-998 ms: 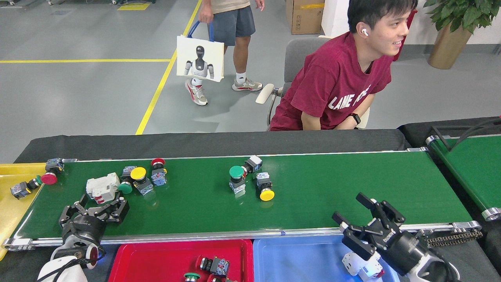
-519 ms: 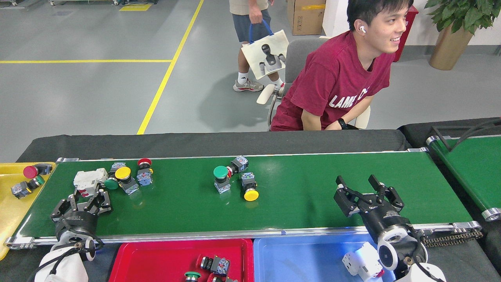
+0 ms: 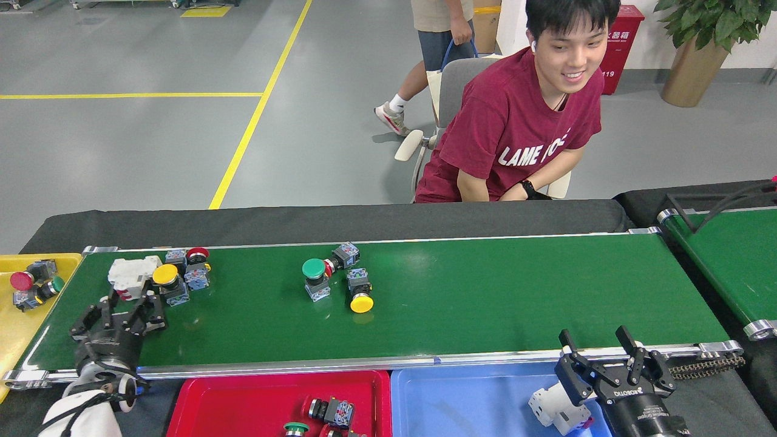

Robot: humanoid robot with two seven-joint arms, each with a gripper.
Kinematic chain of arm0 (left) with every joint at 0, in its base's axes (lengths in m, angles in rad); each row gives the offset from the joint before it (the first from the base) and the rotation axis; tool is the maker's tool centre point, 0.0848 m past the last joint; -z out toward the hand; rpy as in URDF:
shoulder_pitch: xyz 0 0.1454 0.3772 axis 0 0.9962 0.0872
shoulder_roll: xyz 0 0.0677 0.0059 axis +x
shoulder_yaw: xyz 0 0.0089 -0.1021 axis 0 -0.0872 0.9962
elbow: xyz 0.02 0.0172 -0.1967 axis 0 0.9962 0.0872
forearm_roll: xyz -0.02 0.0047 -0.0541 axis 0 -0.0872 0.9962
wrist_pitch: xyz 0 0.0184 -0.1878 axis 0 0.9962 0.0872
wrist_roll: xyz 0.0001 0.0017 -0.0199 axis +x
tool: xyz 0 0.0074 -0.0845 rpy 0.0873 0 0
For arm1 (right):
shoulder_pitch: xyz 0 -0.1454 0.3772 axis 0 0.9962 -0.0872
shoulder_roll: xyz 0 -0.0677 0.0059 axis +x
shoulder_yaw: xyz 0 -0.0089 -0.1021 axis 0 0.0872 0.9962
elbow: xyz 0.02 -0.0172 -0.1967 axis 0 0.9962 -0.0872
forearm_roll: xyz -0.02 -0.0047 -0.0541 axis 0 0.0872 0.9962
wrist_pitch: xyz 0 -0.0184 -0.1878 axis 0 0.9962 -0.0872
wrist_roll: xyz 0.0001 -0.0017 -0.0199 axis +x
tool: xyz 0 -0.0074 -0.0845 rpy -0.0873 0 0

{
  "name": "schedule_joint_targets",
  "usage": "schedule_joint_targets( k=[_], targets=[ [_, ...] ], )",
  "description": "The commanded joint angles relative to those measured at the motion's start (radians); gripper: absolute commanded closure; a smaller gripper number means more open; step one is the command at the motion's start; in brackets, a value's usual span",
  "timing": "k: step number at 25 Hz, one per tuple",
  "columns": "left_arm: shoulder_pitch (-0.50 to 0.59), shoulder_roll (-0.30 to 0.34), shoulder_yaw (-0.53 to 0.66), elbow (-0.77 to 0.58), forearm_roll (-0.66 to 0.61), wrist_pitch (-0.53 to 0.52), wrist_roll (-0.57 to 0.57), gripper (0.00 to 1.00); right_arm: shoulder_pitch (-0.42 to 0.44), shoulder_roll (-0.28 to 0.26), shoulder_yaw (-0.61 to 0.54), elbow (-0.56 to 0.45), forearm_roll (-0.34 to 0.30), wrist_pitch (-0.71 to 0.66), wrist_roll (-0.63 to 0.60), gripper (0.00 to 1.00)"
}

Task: Pick switch part from conveyor to tray

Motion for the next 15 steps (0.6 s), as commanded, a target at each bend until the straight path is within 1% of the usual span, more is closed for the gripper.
schedule_joint_targets(
  k=[1, 3, 5, 6, 10, 12, 15],
  targets=[
    [0.058, -0.007, -0.003, -0.137, 0.006, -0.08, -0.007, 0.91, -0.004, 0.009, -0.003, -0.015, 0.0, 0.006, -0.015, 0.01],
    [0.146, -0.056, -0.027, -0.277, 0.004, -0.126, -0.047, 0.91, -0.003, 0.013, -0.005, -0.015, 0.001, 0.019, -0.015, 0.01],
    [0.196, -0.122, -0.088, -0.39, -0.002, -0.151, -0.092, 0.91, -0.003, 0.013, -0.003, -0.015, 0.003, 0.085, -0.015, 0.01],
    [0.222, -0.143, -0.119, -0.436, -0.007, -0.152, -0.105, 0.91, -0.003, 0.01, -0.003, -0.015, 0.003, 0.11, -0.015, 0.01],
    [0.31, -0.178, -0.251, -0.608, -0.02, -0.147, -0.127, 0.91, -0.004, 0.01, -0.001, -0.015, 0.003, 0.122, -0.015, 0.01],
    [0.328, -0.195, -0.322, -0.656, -0.031, -0.147, -0.141, 0.91, -0.003, 0.009, 0.0, -0.015, 0.003, 0.119, -0.015, 0.01],
    [0.33, -0.217, -0.414, -0.659, -0.071, -0.147, -0.156, 0.9, 0.006, 0.009, 0.002, -0.013, 0.003, 0.118, -0.015, 0.01]
  ],
)
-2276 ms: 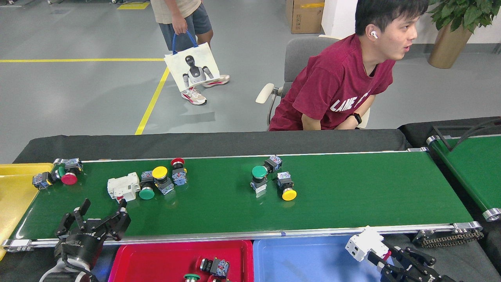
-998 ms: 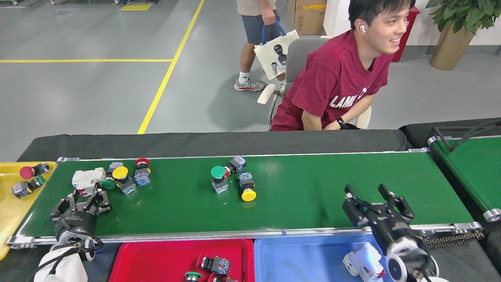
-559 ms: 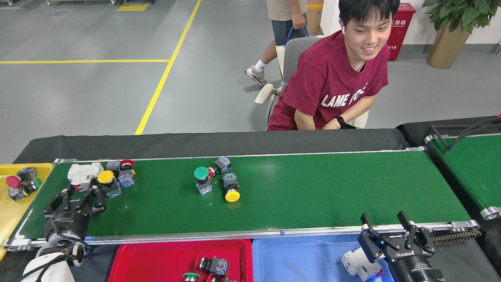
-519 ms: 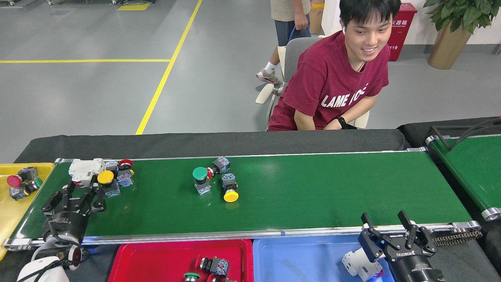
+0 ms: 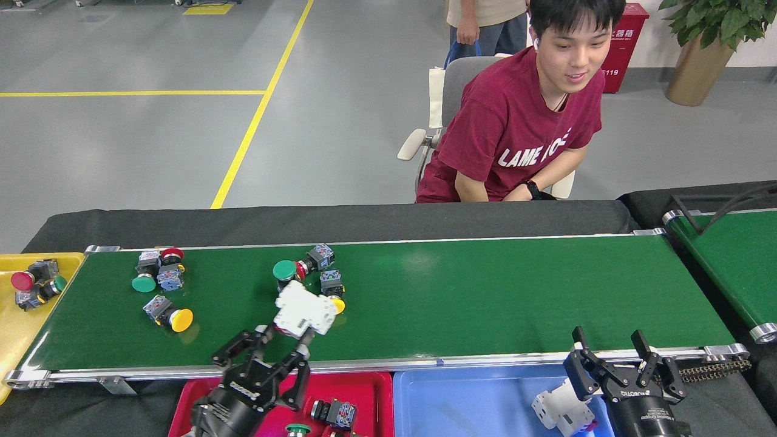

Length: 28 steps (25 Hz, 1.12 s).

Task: Pick switch part from conveyor to tray

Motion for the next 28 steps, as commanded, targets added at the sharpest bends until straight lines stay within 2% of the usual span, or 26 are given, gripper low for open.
schedule_joint_targets(
  k=[1, 4, 8, 9, 10, 13, 14, 18, 20, 22, 25, 26, 28],
  targets=[
    [-0.005, -0.018, -0.054, -0.015, -0.02, 0.0, -0.008, 0.9, -0.001, -0.003, -0.001, -0.015, 0.001, 0.0, -0.011, 0.01],
    [-0.002, -0.055, -0.148, -0.012, -0.061, -0.005, -0.01, 0.9, 0.001, -0.005, 0.001, -0.015, 0.001, -0.006, -0.011, 0.01],
    [0.001, -0.065, -0.312, -0.005, -0.127, 0.001, -0.047, 0.85, 0.013, -0.002, 0.001, -0.015, -0.001, -0.017, -0.014, 0.01],
    [0.003, -0.076, -0.339, -0.001, -0.127, 0.001, -0.073, 0.76, 0.013, -0.002, 0.001, -0.015, -0.001, -0.017, -0.017, 0.01],
    [0.003, -0.095, -0.356, 0.004, -0.132, 0.003, -0.094, 0.61, 0.015, -0.002, 0.001, -0.015, -0.001, -0.017, -0.023, 0.01],
    [0.004, -0.128, -0.368, 0.014, -0.135, 0.015, -0.14, 0.05, 0.016, -0.002, 0.001, -0.015, -0.001, -0.017, -0.029, 0.01],
    [0.006, -0.13, -0.368, 0.014, -0.133, 0.035, -0.14, 0.01, 0.016, -0.002, 0.001, -0.015, -0.001, -0.017, -0.029, 0.01],
    [0.057, -0.119, -0.345, 0.007, -0.127, 0.063, -0.139, 0.0, 0.018, -0.002, 0.004, -0.015, -0.001, -0.017, -0.029, 0.01],
    [0.09, -0.121, -0.278, -0.013, -0.127, 0.084, -0.131, 0.0, 0.018, -0.002, 0.004, -0.015, -0.001, -0.017, -0.029, 0.01],
    [0.13, -0.122, -0.137, -0.024, -0.121, 0.13, -0.077, 0.0, 0.019, 0.0, 0.004, -0.016, -0.001, -0.017, -0.029, 0.01],
    [0.147, -0.11, 0.185, -0.016, -0.115, 0.198, 0.078, 0.0, 0.019, 0.001, 0.004, -0.016, -0.002, -0.017, -0.028, 0.01],
    [0.147, -0.098, 0.305, -0.001, -0.103, 0.19, 0.095, 0.0, 0.018, 0.0, 0.004, -0.016, -0.002, -0.015, -0.028, 0.01],
    [0.149, -0.056, 0.446, 0.027, -0.046, 0.121, 0.095, 0.0, 0.019, 0.001, 0.004, -0.016, -0.002, -0.017, -0.028, 0.01]
  ],
)
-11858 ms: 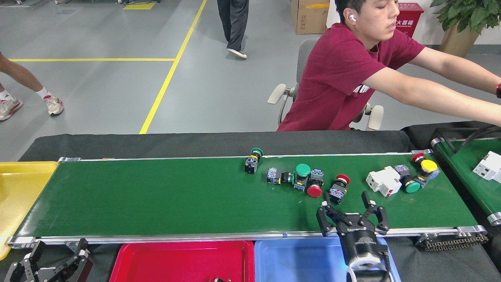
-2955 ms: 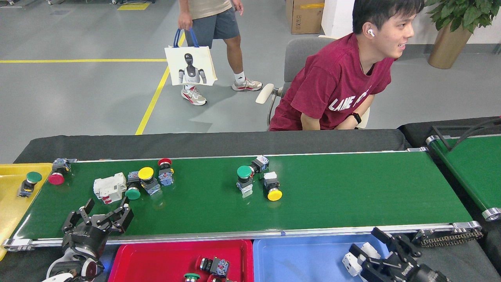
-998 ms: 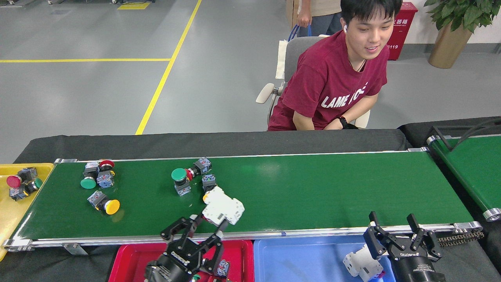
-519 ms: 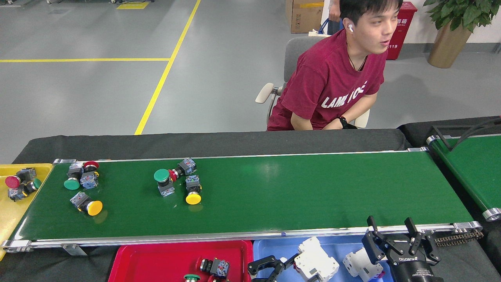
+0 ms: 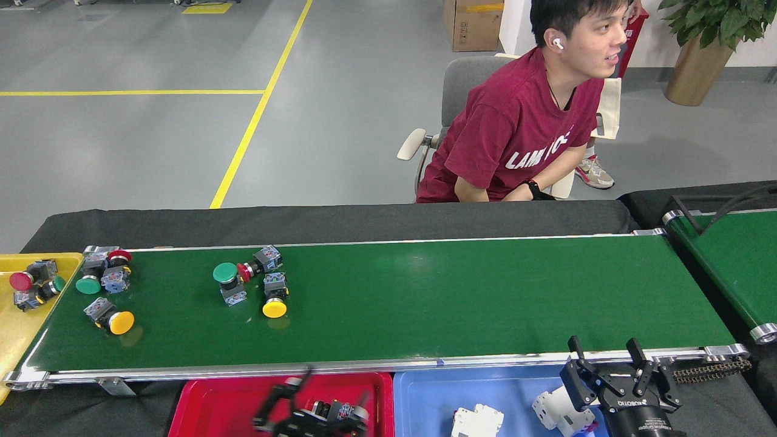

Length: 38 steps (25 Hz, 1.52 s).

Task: Pick switch part from conveyor to tray

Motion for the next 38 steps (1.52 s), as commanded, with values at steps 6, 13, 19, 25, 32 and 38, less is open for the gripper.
schedule_joint_targets(
  k=[6, 13, 19, 25, 32, 38],
  targets=[
    [0.004, 0.067, 0.228, 0.065, 0.137, -0.234, 0.0, 0.0, -0.004, 0.001, -0.001, -0.016, -0.003, 0.0, -0.006, 0.01],
    [-0.194, 0.099, 0.22, 0.226, 0.119, -0.21, -0.066, 0.01, -0.002, 0.0, -0.001, -0.03, -0.003, 0.0, -0.006, 0.01],
    [-0.433, 0.182, 0.217, 0.521, 0.062, -0.124, -0.064, 0.01, -0.004, 0.001, -0.001, -0.031, -0.003, -0.002, -0.006, 0.01],
    [-0.517, 0.199, 0.17, 0.663, 0.062, -0.076, -0.06, 0.02, -0.005, 0.001, 0.0, -0.033, -0.003, -0.002, -0.006, 0.01],
    [-0.608, 0.201, 0.137, 0.748, 0.062, -0.044, -0.06, 0.02, -0.007, 0.006, 0.0, -0.033, -0.003, -0.005, -0.006, 0.01],
    [-0.731, 0.227, 0.033, 0.949, 0.062, 0.083, -0.011, 0.34, -0.005, 0.001, 0.003, -0.033, -0.005, -0.015, 0.005, 0.01]
  ],
)
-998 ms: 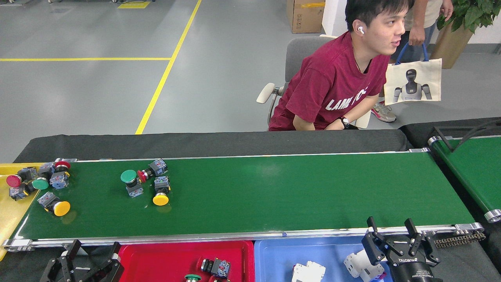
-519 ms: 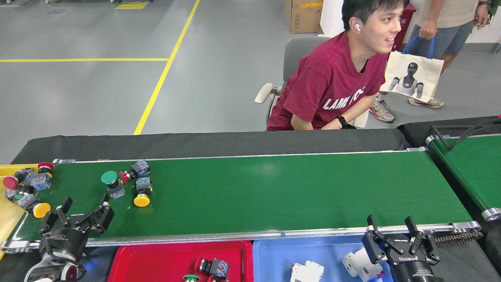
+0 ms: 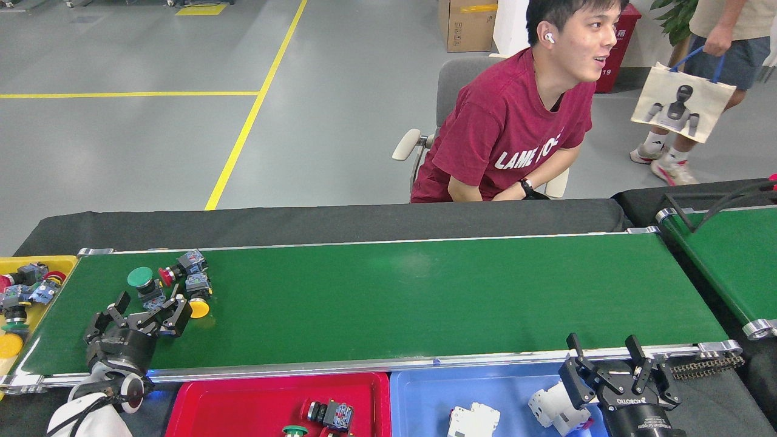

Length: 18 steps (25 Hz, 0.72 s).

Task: Pick switch part from conveyor to tray

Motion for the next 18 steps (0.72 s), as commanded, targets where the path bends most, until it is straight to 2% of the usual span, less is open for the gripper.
schedule_joint_targets(
  k=[1, 2, 3, 7, 9, 11, 18],
  targets=[
    [-0.045, 0.023, -0.061, 0.06, -0.001, 0.073, 0.078, 0.46, -0.005, -0.001, 0.005, -0.015, -0.003, -0.027, 0.011, 0.01],
    [-0.051, 0.029, -0.084, 0.091, 0.0, 0.081, 0.131, 0.59, -0.004, -0.001, 0.009, -0.015, -0.002, -0.047, 0.011, 0.01],
    [-0.051, 0.034, -0.097, 0.108, 0.0, 0.081, 0.179, 0.69, -0.004, -0.001, 0.009, -0.015, -0.002, -0.056, 0.011, 0.01],
    [-0.036, 0.04, -0.104, 0.103, 0.003, 0.075, 0.248, 0.9, -0.002, 0.001, 0.011, -0.015, -0.002, -0.059, 0.013, 0.01],
    [0.012, 0.038, -0.109, 0.05, 0.003, 0.053, 0.249, 0.92, -0.002, 0.001, 0.011, -0.015, -0.002, -0.059, 0.011, 0.01],
    [0.085, 0.031, -0.118, -0.078, 0.005, -0.016, 0.249, 0.94, -0.002, 0.001, 0.011, -0.015, -0.002, -0.059, 0.011, 0.01],
    [0.481, 0.026, -0.117, -0.678, 0.046, -0.378, 0.234, 0.92, 0.007, 0.001, 0.011, -0.015, -0.002, -0.061, 0.011, 0.01]
  ],
)
